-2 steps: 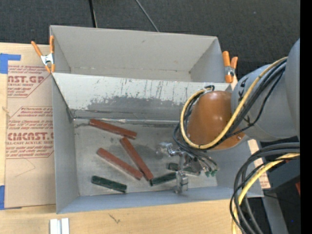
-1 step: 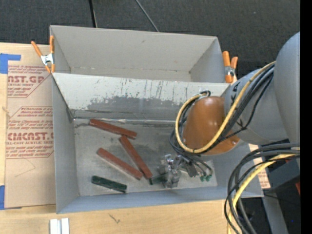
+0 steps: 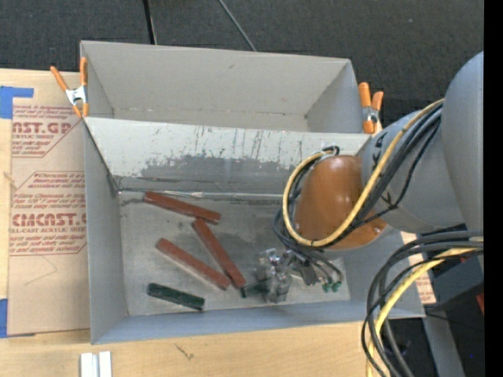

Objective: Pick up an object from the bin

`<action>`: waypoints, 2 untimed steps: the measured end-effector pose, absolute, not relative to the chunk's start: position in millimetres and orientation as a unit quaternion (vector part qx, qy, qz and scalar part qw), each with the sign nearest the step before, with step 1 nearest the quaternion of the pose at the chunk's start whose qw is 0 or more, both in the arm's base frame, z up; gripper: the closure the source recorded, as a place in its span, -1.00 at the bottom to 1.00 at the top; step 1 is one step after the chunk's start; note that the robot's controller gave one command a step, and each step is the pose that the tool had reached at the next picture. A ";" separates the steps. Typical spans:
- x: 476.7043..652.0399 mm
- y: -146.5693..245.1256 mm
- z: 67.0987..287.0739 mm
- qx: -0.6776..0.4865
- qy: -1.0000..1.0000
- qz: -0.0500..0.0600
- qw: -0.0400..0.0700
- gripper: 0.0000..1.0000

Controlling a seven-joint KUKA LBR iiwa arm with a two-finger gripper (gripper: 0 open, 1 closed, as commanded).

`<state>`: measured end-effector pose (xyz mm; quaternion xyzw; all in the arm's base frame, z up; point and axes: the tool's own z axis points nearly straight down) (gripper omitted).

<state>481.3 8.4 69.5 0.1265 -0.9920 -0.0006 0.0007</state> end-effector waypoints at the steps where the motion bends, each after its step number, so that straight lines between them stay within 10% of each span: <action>1: 501.2 11.8 69.8 0.150 -0.989 0.000 0.001 1.00; 2: 531.2 -12.8 96.9 0.220 -0.976 -0.001 0.001 1.00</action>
Offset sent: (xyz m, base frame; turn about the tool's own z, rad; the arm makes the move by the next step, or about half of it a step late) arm 0.0644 -0.0404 0.0438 -0.2198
